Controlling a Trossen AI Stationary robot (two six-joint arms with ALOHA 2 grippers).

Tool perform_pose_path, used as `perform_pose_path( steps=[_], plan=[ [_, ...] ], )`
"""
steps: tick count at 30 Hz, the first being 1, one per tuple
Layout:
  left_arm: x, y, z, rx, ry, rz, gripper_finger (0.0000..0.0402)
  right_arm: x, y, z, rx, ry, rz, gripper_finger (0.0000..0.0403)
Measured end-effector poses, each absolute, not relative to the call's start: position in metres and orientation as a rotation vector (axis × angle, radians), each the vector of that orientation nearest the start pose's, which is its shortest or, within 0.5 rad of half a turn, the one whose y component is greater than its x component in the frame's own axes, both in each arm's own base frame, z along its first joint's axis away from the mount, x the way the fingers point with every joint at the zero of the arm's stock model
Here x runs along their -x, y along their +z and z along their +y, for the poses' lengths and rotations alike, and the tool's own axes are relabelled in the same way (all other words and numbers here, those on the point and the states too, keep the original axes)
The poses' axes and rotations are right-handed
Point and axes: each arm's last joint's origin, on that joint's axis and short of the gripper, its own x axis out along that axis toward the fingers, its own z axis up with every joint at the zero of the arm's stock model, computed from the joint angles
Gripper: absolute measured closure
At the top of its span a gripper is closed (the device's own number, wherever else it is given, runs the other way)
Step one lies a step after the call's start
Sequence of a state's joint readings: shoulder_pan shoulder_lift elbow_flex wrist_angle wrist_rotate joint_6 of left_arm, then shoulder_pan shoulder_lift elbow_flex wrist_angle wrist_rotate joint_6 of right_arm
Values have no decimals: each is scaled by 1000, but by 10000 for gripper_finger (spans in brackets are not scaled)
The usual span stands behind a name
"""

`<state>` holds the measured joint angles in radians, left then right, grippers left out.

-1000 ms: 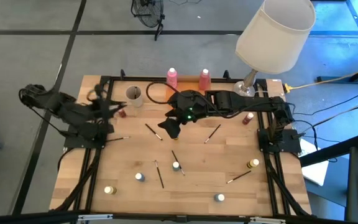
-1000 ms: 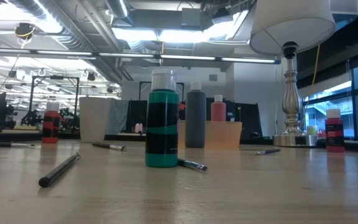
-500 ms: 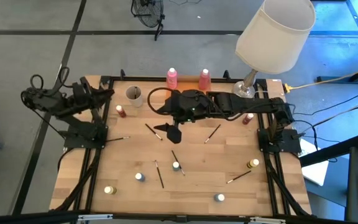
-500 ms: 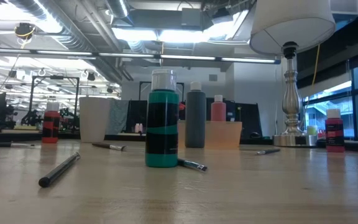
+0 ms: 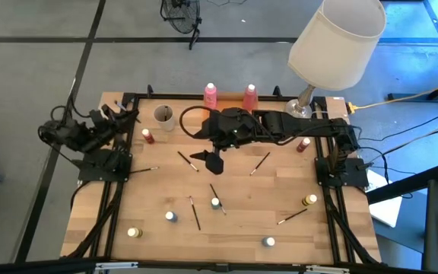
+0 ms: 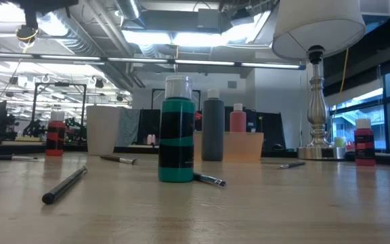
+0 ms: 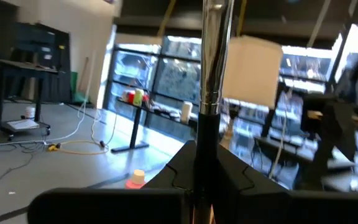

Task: Pick & Place Paint Supplies
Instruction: Put the silver paint brush into the white cup

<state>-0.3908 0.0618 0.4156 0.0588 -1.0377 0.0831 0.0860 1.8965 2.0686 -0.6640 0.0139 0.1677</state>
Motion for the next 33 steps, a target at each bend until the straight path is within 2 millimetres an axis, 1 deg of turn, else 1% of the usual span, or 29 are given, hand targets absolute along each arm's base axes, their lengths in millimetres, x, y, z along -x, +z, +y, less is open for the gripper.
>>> perform_pose_path(
  steps=[5,9,12,18,21,29,33],
  plan=[
    [-54,272,8,237,684,-370,385,-419,409,33,-142,23,496,84],
    [-63,256,7,262,667,-391,385,-419,409,33,-144,22,497,84],
    [-69,249,9,280,662,-395,385,-420,409,32,-144,19,497,84],
    [-78,247,14,249,651,-389,384,-420,409,27,-151,7,496,84],
    [-84,245,18,261,666,-378,383,-420,409,26,-153,3,494,84],
    [-96,238,37,288,687,-330,382,-420,409,24,-157,-2,492,84],
    [-98,234,48,283,715,-302,382,-423,401,24,-164,-7,507,84]
  ],
)
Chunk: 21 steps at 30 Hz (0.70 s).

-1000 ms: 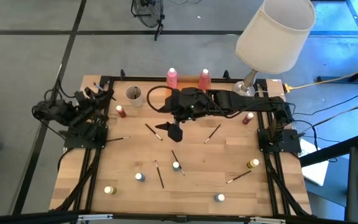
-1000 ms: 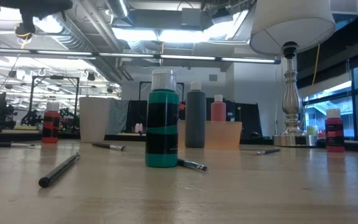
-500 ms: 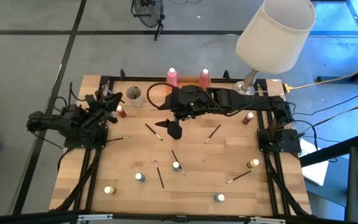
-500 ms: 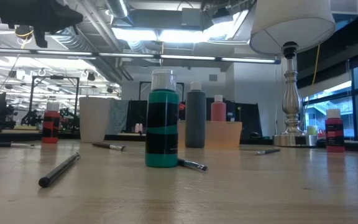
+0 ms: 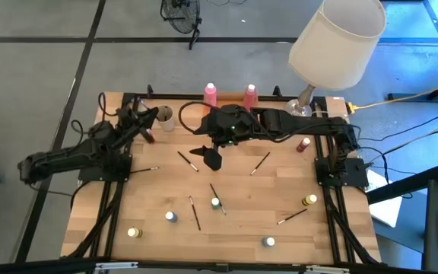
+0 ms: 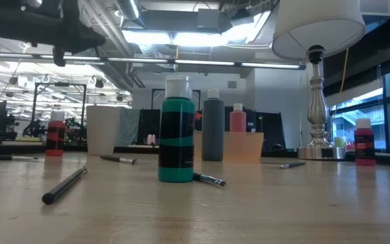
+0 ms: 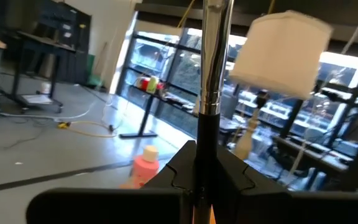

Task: Pick & Place Paint Supplies
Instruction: Put the silver paint brush into the white cup

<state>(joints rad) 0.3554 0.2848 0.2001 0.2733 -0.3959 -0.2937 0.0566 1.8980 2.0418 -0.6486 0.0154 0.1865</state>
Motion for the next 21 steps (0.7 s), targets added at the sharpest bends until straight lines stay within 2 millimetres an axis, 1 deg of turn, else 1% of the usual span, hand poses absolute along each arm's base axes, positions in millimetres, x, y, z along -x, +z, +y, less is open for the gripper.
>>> perform_pose_path(
  steps=[6,12,16,21],
  plan=[
    [-94,231,65,260,812,-279,381,-424,397,19,-193,-9,517,84],
    [-92,229,81,303,832,-284,381,-425,399,20,-194,-6,499,84],
    [-98,225,93,334,817,-268,381,-425,400,20,-194,-5,493,84],
    [-111,216,105,364,773,-210,380,-425,399,20,-194,-5,494,84]
  ],
)
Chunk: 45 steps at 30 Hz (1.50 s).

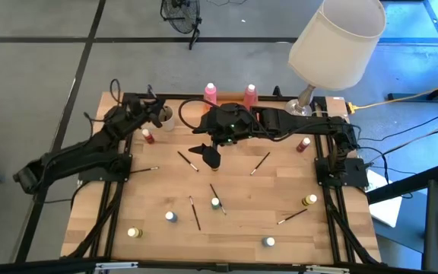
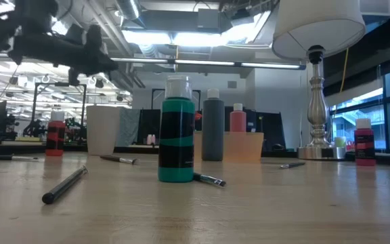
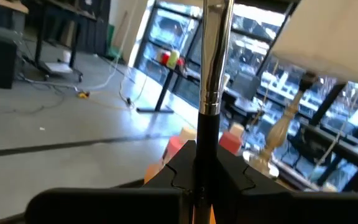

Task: Pick & Place Paint Supplies
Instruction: Put the silver paint brush into the white cup, then put the black paint bottle into the orange bin

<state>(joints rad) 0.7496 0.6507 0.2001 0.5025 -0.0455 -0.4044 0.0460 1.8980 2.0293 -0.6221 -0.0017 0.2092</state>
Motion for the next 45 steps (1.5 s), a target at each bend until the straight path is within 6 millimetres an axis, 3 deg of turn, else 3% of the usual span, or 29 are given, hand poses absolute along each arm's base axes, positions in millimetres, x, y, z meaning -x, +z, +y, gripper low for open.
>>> perform_pose_path(
  steps=[12,25,45],
  plan=[
    [-122,194,117,228,841,11,380,-423,397,20,-193,-6,523,84],
    [-118,190,125,237,895,29,377,-422,396,17,-182,-11,540,84],
    [-116,189,126,238,924,35,275,-422,396,11,-186,-15,544,84]
  ],
)
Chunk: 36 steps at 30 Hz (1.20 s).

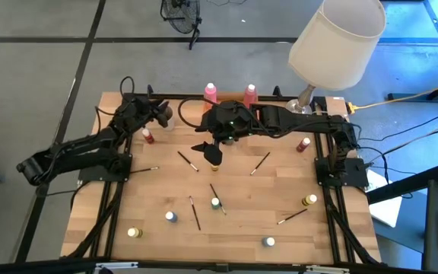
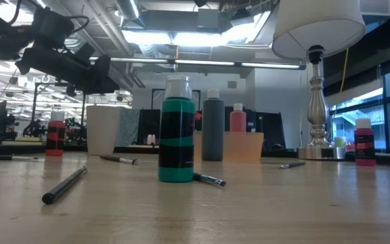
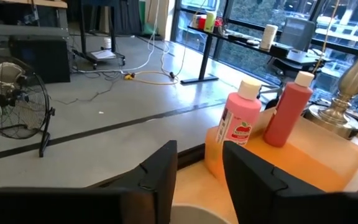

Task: Pick & Place Paint Supplies
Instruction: Put the black paint bottle into the orange bin

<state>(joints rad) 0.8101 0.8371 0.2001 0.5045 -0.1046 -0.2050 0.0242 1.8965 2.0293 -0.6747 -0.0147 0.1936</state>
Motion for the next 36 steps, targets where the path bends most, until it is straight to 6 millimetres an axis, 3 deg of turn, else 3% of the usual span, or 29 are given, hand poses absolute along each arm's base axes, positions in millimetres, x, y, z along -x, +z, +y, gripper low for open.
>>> perform_pose_path(
  steps=[13,18,23,31,36],
  plan=[
    [-103,217,112,168,879,-151,275,-422,396,11,-190,-2,540,84],
    [-97,233,96,121,736,-256,274,-422,396,11,-199,-1,539,84],
    [-95,242,81,190,532,-339,274,-422,395,11,-293,-29,549,84],
    [-97,246,66,323,259,-347,274,-416,387,10,-442,-98,647,84],
    [-100,243,62,427,177,-309,274,-410,379,11,-515,-158,750,84]
  ],
)
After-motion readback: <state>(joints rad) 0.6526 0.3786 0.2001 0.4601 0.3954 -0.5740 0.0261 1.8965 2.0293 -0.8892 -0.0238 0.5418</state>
